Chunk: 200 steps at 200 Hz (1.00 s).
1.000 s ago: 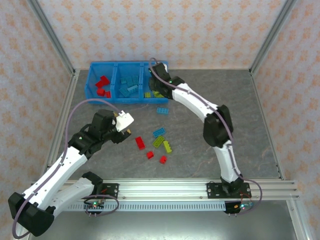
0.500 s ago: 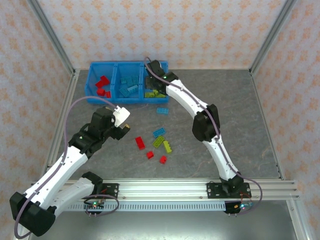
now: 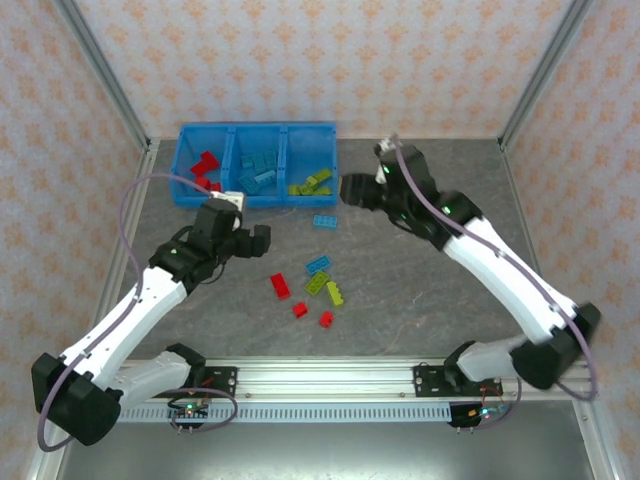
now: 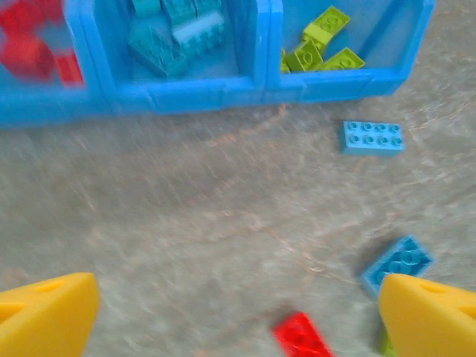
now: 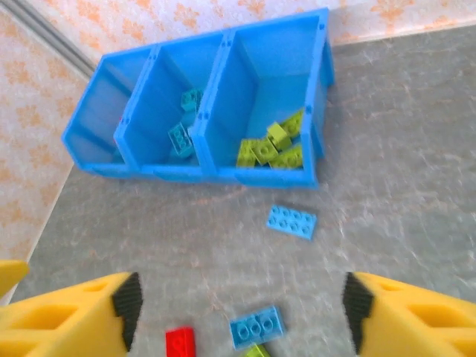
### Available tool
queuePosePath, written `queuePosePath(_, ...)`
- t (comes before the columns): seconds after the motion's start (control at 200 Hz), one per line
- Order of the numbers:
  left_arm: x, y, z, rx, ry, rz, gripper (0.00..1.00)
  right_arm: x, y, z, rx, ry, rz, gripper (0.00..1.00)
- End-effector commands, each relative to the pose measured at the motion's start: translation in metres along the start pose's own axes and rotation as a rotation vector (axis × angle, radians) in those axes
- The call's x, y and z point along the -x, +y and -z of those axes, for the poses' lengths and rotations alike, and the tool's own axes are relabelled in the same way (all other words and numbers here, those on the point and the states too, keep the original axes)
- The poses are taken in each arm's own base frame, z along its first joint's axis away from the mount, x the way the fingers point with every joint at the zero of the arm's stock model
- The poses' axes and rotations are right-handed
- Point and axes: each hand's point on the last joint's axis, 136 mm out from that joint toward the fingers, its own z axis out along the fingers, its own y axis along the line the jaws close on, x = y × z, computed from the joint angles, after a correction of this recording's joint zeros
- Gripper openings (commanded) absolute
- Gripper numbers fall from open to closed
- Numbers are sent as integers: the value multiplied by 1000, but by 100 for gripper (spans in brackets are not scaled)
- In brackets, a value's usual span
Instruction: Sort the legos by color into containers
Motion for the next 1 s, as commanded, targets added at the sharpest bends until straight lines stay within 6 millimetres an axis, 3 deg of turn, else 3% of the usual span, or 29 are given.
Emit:
queuePosePath(0.0, -41, 4, -5, 125, 158, 339, 86, -44, -16, -2, -5, 94, -53, 79)
queuePosePath(0.07, -73, 11, -17, 228, 243, 457, 80, -73, -20, -4, 6, 192, -80, 81)
queuePosePath(0.135, -101, 3, -32, 239, 322, 496, 78, -92, -19, -5, 20, 261, -100, 83)
queuePosePath(0.315, -144, -28, -62, 222, 367, 498, 77, -100, -22, -11, 0, 292, -99, 85)
queuePosePath(0.55, -153, -44, -85, 237, 389, 406, 74, -104, -14, -25, 10, 361, -78, 84)
queuePosePath(0.771, -161, -41, -100, 275, 389, 379, 62, -108, -15, -26, 8, 376, -85, 84)
queuePosePath(0.851, -164, -39, -105, 290, 399, 358, 54, -107, -14, -27, 8, 374, -87, 84)
queuePosePath(0.996, -163, -42, -106, 276, 398, 354, 27, -109, -15, -27, 4, 381, -89, 84)
